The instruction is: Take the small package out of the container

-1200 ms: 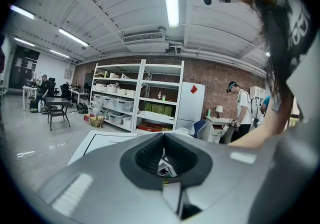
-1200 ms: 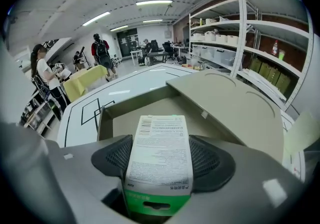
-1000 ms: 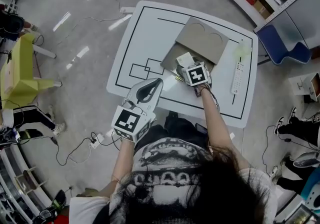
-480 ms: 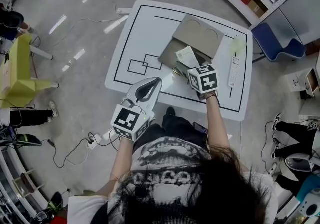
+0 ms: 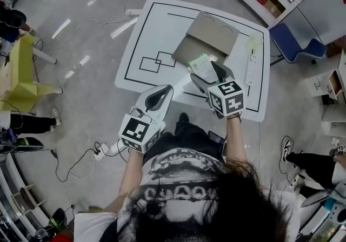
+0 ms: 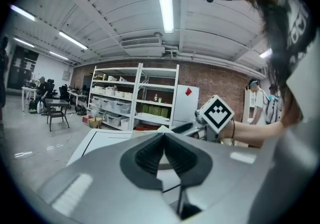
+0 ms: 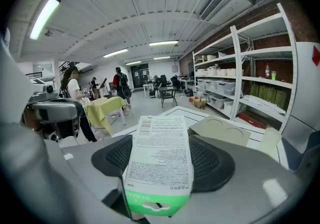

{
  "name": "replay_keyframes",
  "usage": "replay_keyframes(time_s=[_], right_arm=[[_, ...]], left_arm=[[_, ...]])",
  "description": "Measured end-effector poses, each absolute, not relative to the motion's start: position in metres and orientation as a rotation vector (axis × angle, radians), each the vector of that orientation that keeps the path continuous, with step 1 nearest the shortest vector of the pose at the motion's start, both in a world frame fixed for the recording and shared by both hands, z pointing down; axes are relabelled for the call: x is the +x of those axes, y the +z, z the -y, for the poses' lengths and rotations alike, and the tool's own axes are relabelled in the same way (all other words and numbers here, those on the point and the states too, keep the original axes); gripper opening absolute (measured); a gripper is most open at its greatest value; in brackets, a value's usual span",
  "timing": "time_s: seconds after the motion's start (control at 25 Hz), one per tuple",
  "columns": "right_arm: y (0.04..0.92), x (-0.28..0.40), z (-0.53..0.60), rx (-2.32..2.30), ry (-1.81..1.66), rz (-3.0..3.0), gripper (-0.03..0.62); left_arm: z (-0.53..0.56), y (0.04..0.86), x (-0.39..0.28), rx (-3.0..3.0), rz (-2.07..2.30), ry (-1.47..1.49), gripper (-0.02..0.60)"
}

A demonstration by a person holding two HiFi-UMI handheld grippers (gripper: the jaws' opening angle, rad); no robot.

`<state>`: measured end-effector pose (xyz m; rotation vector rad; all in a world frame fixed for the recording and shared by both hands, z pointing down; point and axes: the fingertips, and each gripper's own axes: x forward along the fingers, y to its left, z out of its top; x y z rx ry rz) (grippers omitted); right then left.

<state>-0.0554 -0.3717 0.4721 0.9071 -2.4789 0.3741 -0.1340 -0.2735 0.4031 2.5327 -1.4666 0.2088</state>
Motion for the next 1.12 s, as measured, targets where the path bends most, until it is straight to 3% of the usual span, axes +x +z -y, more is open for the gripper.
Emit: replay_keyframes(time_s=[0.72,1.12], right_arm=[[0.454,-0.062,0.195,0.908,0.4,2.523,0.36],[0.444,-0.055,0.151,0.923,0.387,2.523,0.36]], left_arm=[[0.143,0.408,-0.137,2.561,1.401,0.189,0.0],[0.103,0.403,-0.126,2.582,1.364,0.169,0.0]])
